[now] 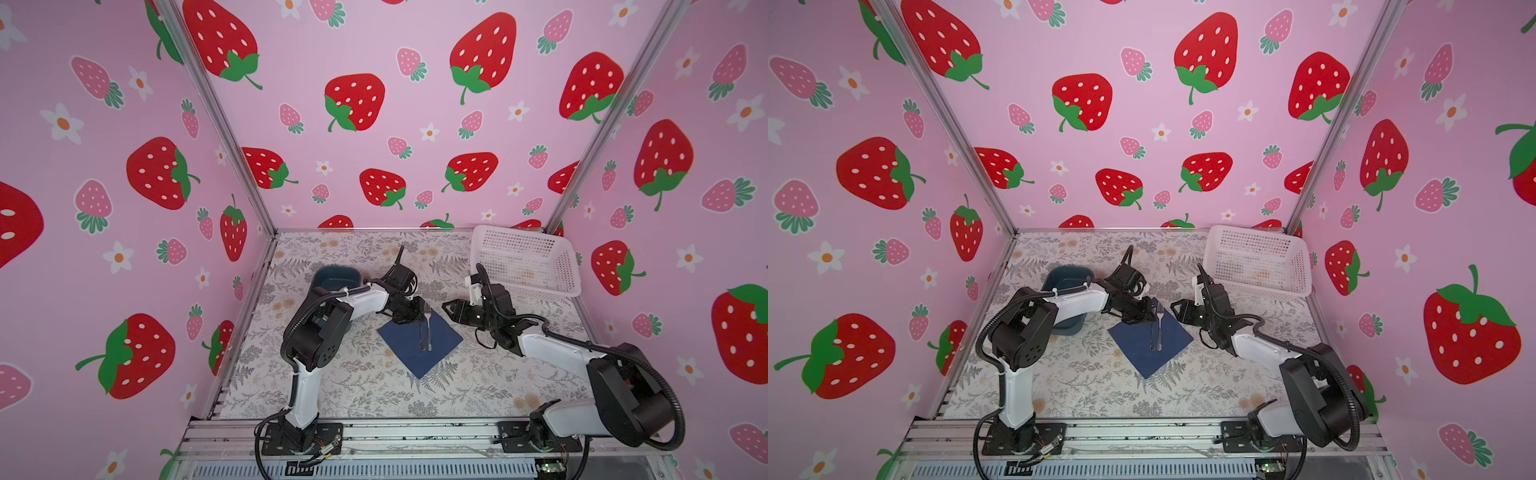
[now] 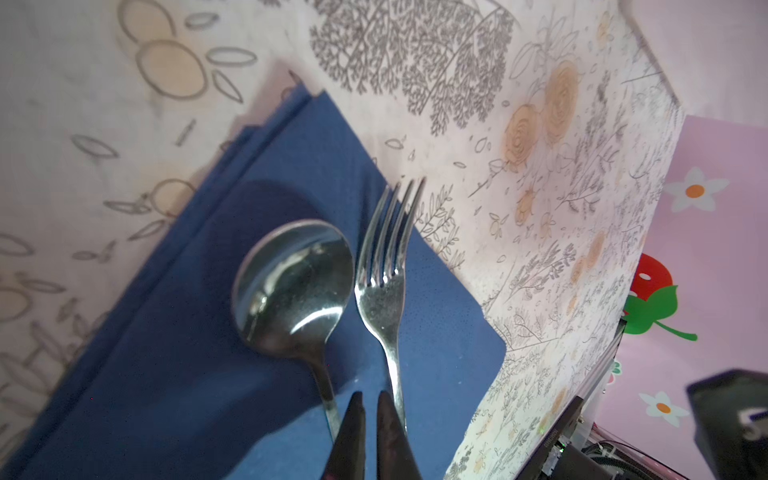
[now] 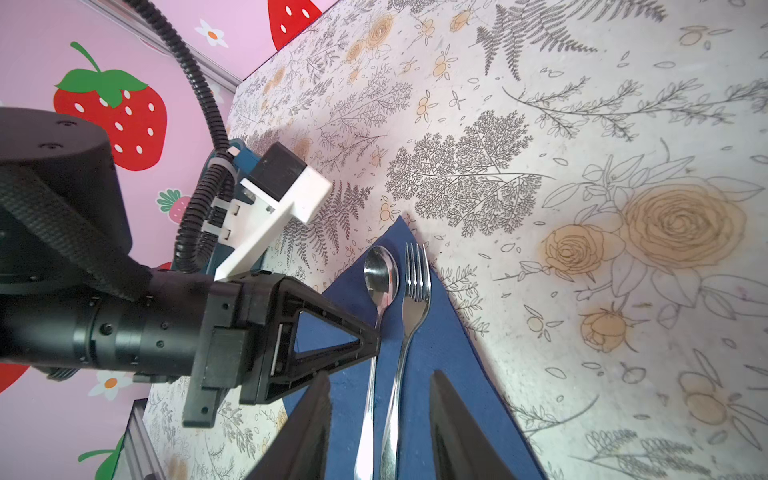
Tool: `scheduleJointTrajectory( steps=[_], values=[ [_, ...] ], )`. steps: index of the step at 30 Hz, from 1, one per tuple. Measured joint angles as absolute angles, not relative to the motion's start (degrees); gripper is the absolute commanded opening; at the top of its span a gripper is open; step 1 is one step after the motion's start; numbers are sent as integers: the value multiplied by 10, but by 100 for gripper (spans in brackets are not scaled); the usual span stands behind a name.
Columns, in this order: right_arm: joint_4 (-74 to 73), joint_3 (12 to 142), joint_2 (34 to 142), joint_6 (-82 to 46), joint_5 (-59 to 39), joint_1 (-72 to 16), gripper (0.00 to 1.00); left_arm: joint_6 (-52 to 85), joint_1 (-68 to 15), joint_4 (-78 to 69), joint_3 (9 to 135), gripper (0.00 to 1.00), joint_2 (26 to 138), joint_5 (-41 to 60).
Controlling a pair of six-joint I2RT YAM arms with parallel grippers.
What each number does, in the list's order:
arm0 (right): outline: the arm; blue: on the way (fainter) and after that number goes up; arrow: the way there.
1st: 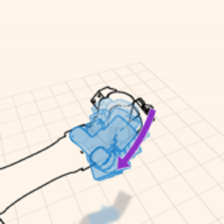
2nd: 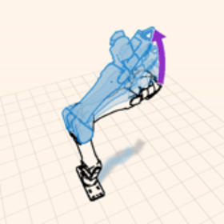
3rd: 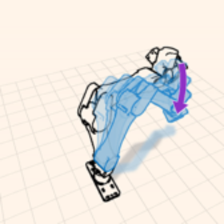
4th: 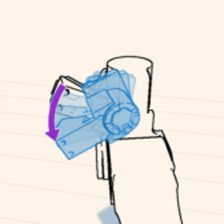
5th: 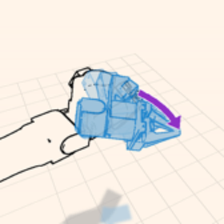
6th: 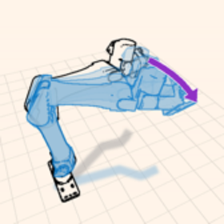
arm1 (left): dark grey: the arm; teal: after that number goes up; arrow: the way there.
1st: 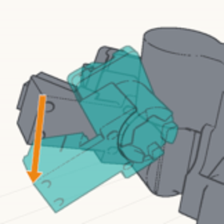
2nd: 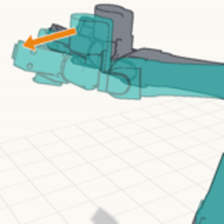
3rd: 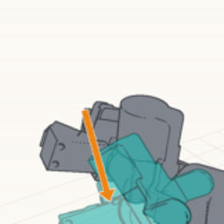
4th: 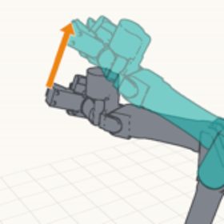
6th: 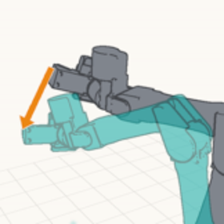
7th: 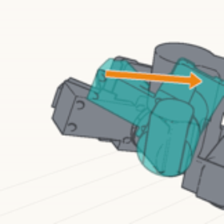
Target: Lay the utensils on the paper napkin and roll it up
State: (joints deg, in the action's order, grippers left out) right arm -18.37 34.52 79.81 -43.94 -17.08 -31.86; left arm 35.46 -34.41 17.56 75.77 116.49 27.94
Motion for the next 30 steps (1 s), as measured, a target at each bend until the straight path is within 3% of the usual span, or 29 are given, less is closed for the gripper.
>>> scheduleJointTrajectory(
  steps=[6,30],
  values=[
    [-184,345,798,-440,-171,-319,41,349,-346,188,758,17,1163,252],
    [-201,345,827,-450,-200,-319,43,335,-346,213,793,13,1183,250]
  ],
)
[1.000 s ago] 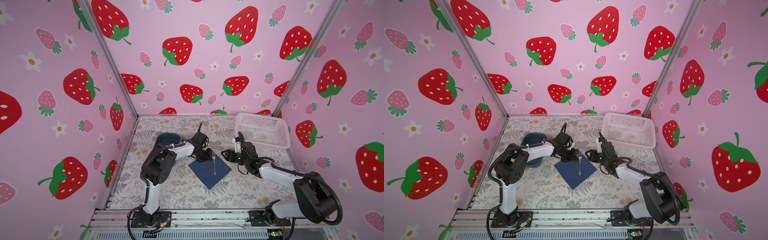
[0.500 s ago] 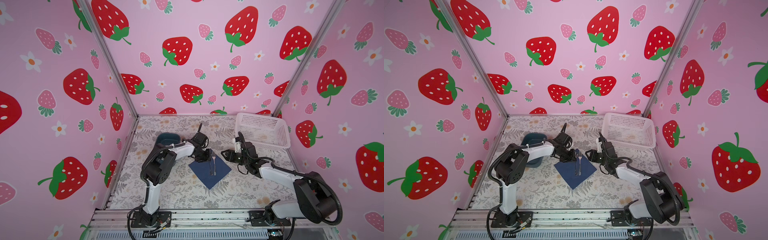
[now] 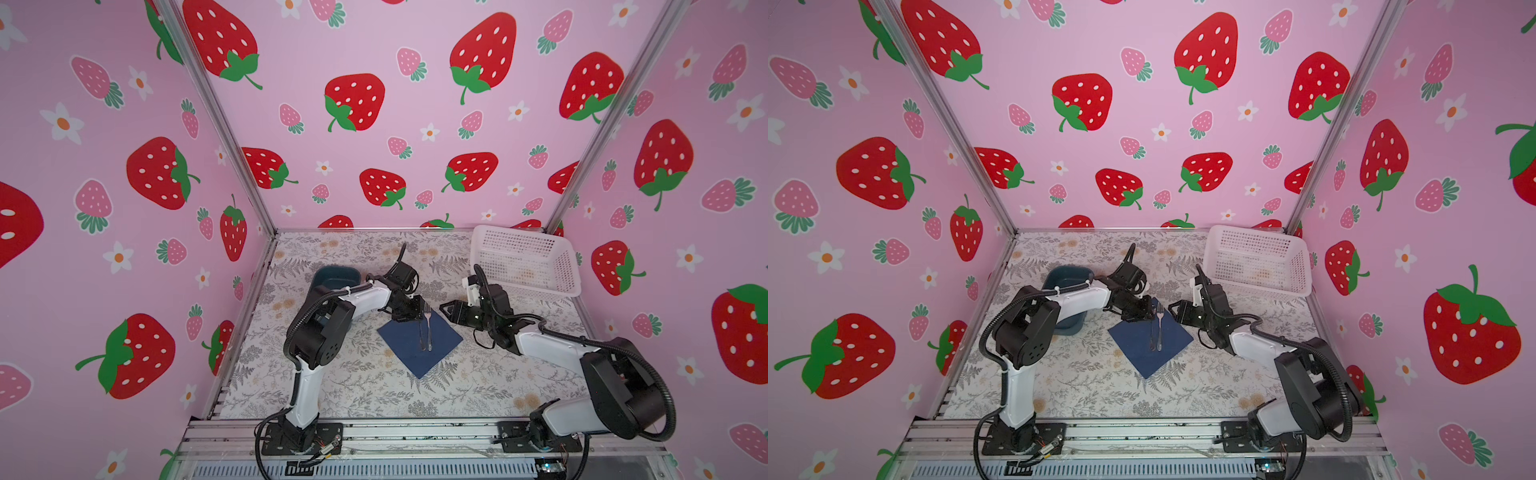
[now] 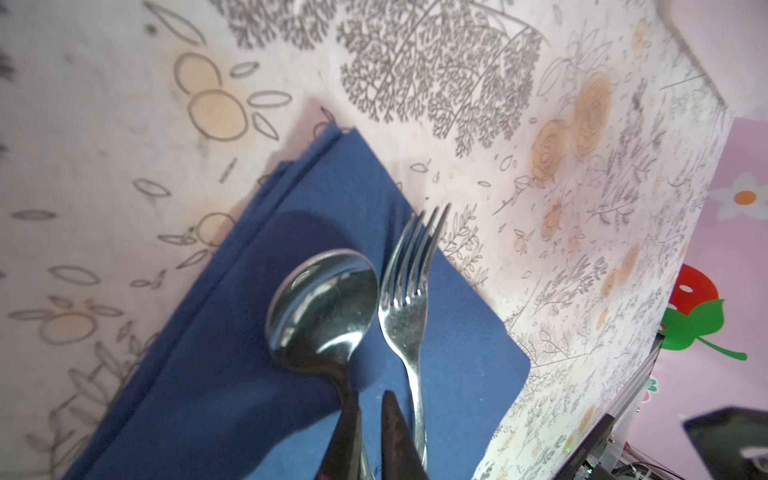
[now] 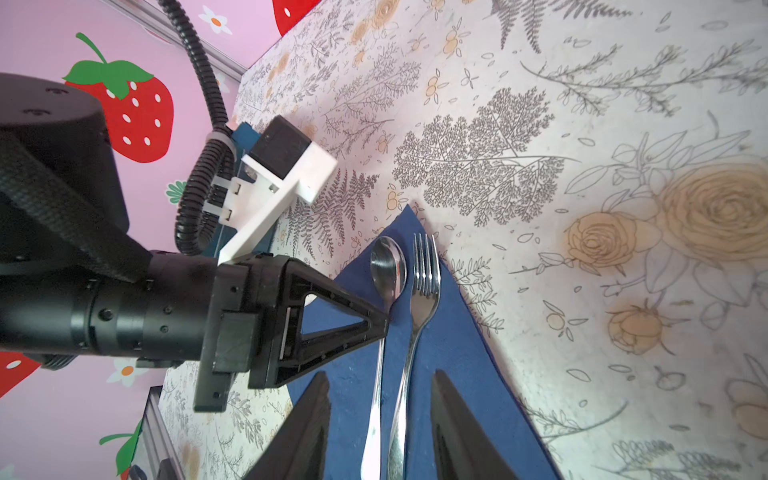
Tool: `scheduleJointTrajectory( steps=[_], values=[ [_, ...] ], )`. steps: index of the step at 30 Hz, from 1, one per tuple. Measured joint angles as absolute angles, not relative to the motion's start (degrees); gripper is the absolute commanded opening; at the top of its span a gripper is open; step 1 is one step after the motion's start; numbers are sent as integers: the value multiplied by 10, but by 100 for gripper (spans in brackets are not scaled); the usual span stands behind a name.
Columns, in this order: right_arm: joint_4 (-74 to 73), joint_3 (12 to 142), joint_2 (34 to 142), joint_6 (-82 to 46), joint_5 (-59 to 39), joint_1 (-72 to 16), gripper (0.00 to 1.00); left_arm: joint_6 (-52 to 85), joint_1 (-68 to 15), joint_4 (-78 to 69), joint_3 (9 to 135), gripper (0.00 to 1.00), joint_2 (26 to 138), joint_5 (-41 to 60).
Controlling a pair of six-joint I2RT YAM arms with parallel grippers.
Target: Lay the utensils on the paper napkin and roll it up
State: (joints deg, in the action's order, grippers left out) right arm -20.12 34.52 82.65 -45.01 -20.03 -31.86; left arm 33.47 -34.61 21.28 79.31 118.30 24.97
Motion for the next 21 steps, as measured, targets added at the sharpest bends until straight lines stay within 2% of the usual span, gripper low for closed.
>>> scheduleJointTrajectory(
  steps=[21],
  values=[
    [-206,348,889,-452,-235,-326,44,330,-352,247,805,18,1180,207]
  ],
)
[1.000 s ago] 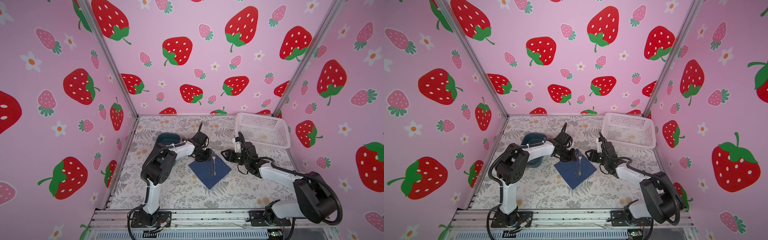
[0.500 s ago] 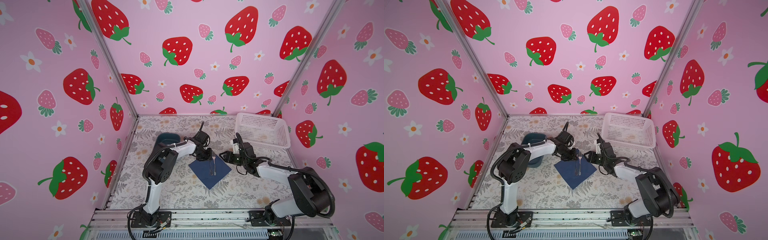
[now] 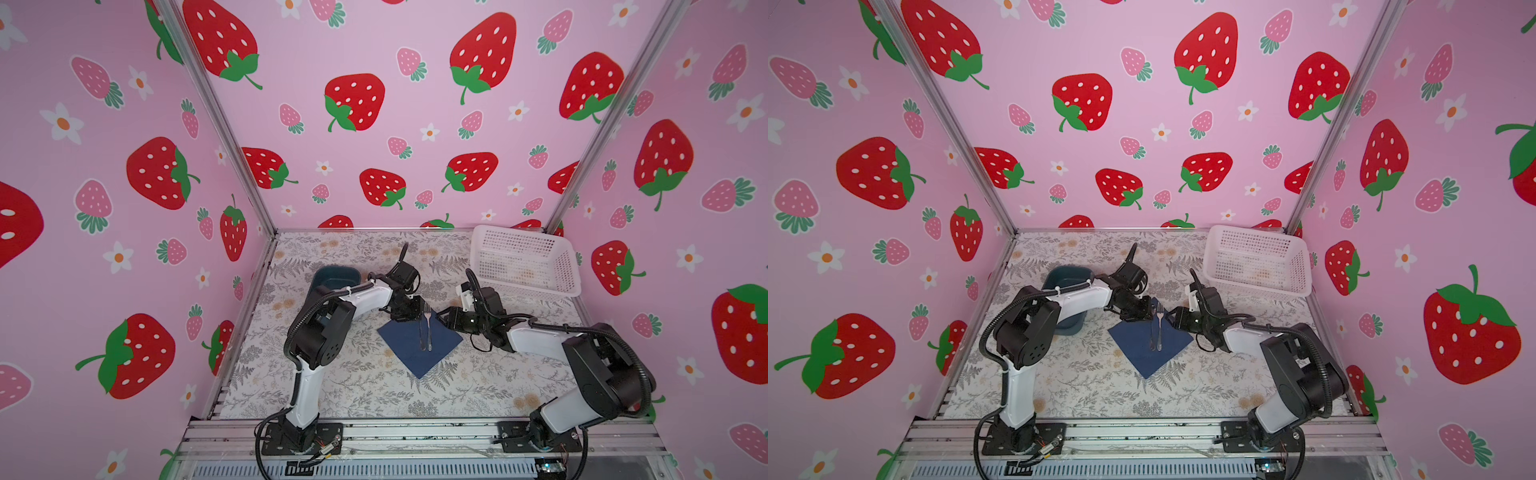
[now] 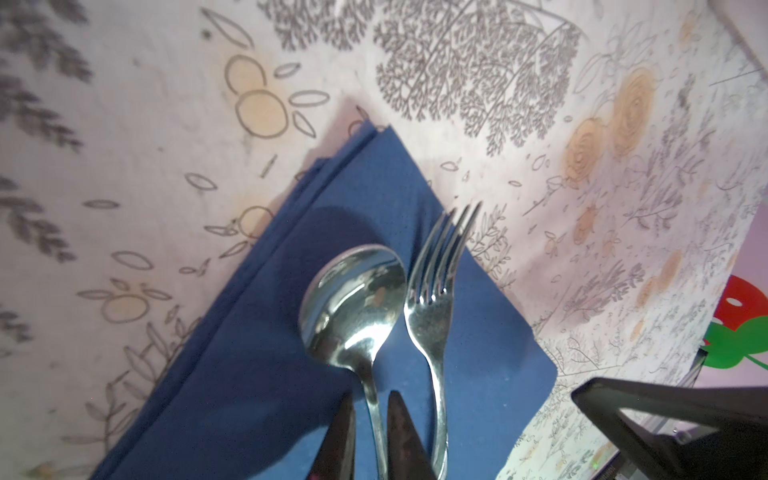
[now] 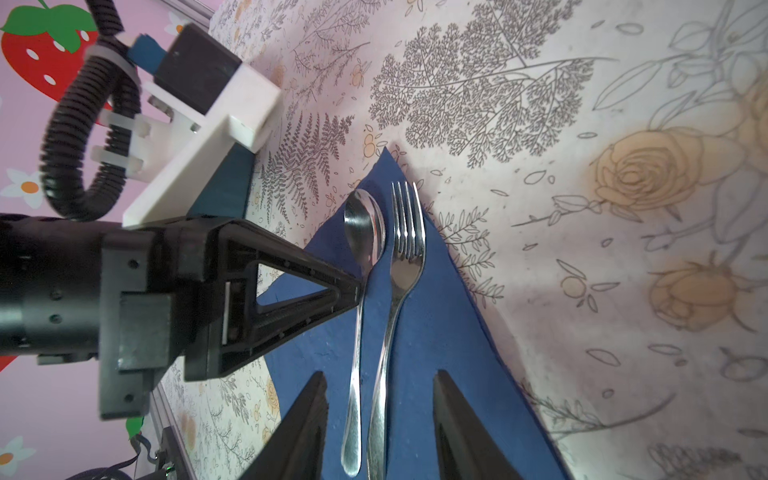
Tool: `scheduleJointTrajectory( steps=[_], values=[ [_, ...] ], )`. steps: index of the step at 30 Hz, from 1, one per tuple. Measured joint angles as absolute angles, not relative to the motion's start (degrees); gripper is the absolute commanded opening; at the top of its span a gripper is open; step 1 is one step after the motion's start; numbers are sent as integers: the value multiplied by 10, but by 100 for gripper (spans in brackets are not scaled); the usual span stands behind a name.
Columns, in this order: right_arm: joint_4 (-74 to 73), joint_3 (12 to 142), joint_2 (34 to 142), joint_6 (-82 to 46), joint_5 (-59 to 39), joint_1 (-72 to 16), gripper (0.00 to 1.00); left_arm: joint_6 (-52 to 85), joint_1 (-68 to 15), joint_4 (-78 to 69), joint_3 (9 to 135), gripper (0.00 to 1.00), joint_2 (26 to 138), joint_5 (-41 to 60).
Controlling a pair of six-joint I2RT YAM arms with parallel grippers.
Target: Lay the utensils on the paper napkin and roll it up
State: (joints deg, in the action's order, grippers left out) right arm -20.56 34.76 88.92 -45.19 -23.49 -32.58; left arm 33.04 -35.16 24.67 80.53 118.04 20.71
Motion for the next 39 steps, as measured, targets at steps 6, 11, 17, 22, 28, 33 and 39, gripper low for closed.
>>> scheduleJointTrajectory(
  steps=[6,11,17,22,28,33,39],
  values=[
    [-210,348,897,-452,-238,-327,44,329,-352,247,808,12,1181,212],
    [-213,353,903,-452,-241,-329,44,327,-352,247,814,10,1181,216],
    [-214,354,903,-452,-242,-329,44,325,-352,257,825,12,1190,216],
    [-215,355,904,-452,-243,-329,44,325,-352,265,825,13,1193,214],
    [-216,361,915,-452,-246,-333,44,322,-352,270,826,10,1199,217],
    [-219,366,924,-452,-250,-333,44,310,-354,272,835,9,1205,226],
    [-221,370,934,-452,-253,-336,44,301,-359,277,841,8,1207,227]
  ],
)
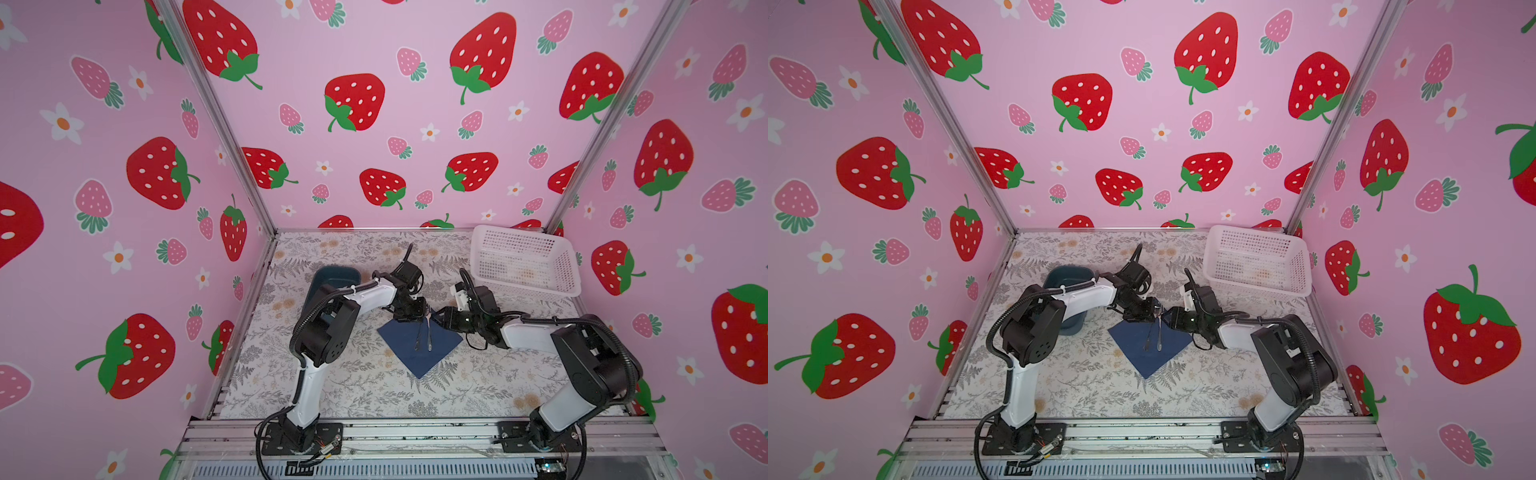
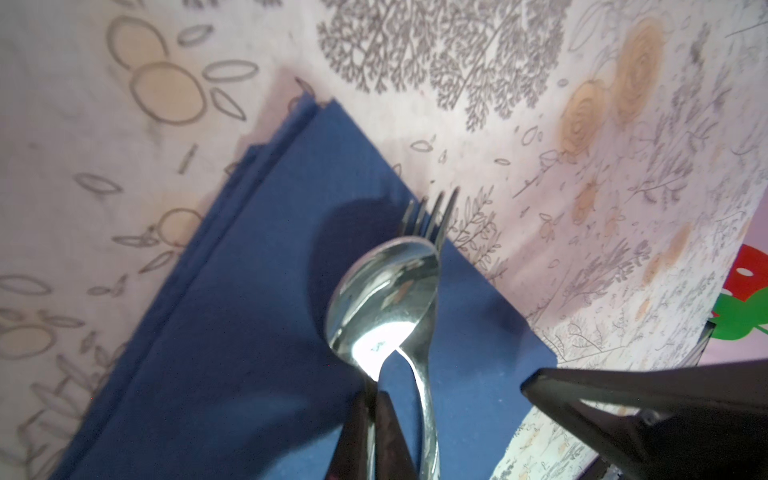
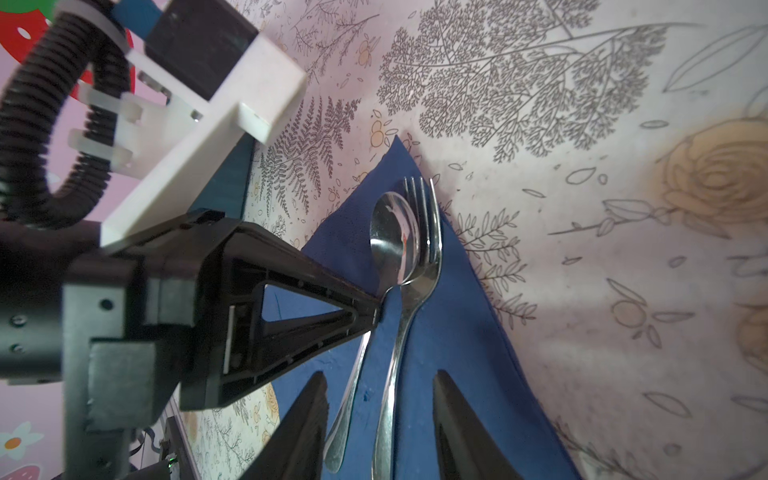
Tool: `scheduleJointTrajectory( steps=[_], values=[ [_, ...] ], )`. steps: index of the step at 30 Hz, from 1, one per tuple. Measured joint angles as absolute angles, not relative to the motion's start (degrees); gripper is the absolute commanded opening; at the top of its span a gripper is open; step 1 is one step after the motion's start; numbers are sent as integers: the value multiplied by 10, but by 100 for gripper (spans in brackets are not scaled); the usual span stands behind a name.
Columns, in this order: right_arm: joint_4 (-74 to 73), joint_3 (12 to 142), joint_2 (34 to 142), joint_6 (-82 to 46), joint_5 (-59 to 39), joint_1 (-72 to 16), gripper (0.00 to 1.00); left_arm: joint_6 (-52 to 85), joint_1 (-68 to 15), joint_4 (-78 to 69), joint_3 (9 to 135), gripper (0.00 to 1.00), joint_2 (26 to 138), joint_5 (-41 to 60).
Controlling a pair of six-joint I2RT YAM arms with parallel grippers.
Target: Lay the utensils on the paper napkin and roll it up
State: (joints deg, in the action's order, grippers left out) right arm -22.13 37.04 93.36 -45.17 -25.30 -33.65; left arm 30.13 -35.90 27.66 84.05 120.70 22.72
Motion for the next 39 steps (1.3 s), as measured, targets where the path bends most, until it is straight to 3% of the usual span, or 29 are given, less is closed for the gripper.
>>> scheduleJointTrajectory(
  steps=[22,29,32,35,39],
  values=[
    [-222,370,934,-452,-253,-336,44,450,-359,234,816,7,1201,230],
    [-222,370,931,-452,-246,-336,44,455,-359,234,806,15,1188,216],
    [-222,370,921,-451,-239,-336,47,454,-359,230,794,25,1169,210],
    [-222,370,906,-450,-230,-336,56,449,-359,225,785,28,1145,210],
    [-223,369,879,-447,-216,-338,57,441,-359,210,780,28,1113,208]
  ],
)
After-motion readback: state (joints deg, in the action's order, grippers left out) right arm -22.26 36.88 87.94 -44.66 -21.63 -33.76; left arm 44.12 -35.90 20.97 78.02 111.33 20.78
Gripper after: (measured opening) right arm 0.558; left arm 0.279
